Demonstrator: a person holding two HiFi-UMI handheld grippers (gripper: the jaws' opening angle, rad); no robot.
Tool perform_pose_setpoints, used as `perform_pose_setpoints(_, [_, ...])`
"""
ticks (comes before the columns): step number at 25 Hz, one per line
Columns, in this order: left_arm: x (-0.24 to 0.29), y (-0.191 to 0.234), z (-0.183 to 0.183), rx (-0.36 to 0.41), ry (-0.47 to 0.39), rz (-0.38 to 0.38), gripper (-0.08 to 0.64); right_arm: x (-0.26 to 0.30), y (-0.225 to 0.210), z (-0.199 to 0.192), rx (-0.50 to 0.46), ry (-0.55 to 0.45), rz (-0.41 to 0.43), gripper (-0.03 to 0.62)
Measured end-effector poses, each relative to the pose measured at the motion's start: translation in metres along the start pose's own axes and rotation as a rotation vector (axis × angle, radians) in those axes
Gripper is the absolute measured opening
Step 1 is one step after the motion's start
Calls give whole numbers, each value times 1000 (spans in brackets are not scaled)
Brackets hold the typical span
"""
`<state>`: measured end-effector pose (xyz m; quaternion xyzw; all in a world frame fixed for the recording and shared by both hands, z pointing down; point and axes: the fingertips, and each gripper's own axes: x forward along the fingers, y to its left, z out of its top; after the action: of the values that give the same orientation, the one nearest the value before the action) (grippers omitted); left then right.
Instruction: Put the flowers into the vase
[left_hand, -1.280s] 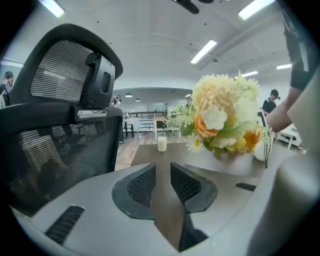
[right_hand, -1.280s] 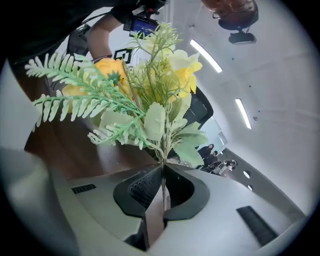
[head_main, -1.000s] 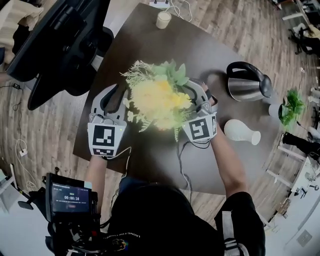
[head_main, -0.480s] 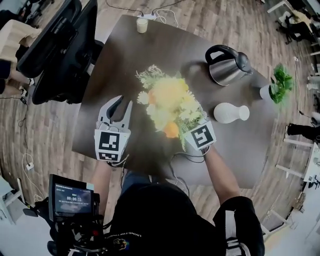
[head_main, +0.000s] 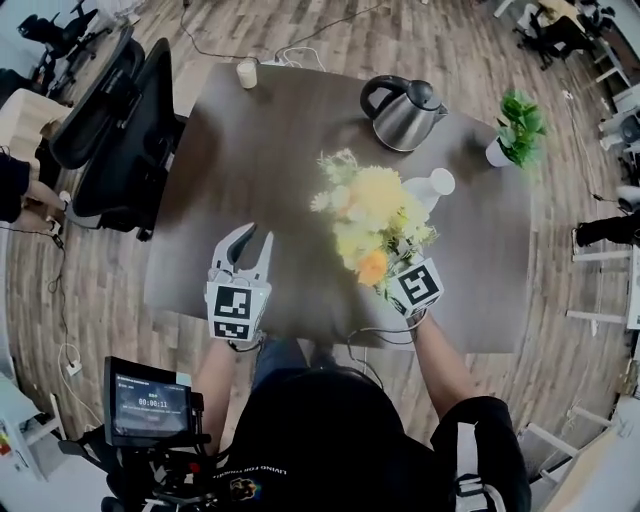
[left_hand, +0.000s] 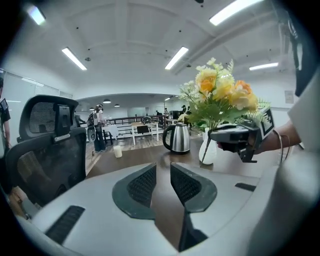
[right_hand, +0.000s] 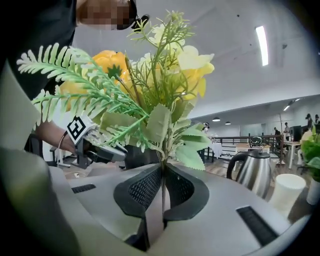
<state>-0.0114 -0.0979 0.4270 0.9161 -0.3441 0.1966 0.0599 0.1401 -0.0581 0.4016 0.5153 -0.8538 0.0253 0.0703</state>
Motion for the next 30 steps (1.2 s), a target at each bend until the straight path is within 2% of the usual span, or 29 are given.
perform_pose_setpoints(9, [-13, -73, 13, 27, -36, -72, 74, -93, -19, 6, 86, -49, -119, 36])
perform_pose_setpoints(15, [-17, -123, 21, 59, -52, -134, 43, -146, -31, 10, 106, -78, -169, 35])
perform_pose_setpoints(30, [-11, -205, 37, 76, -81, -268, 8, -239, -62, 21, 100, -22, -297, 35])
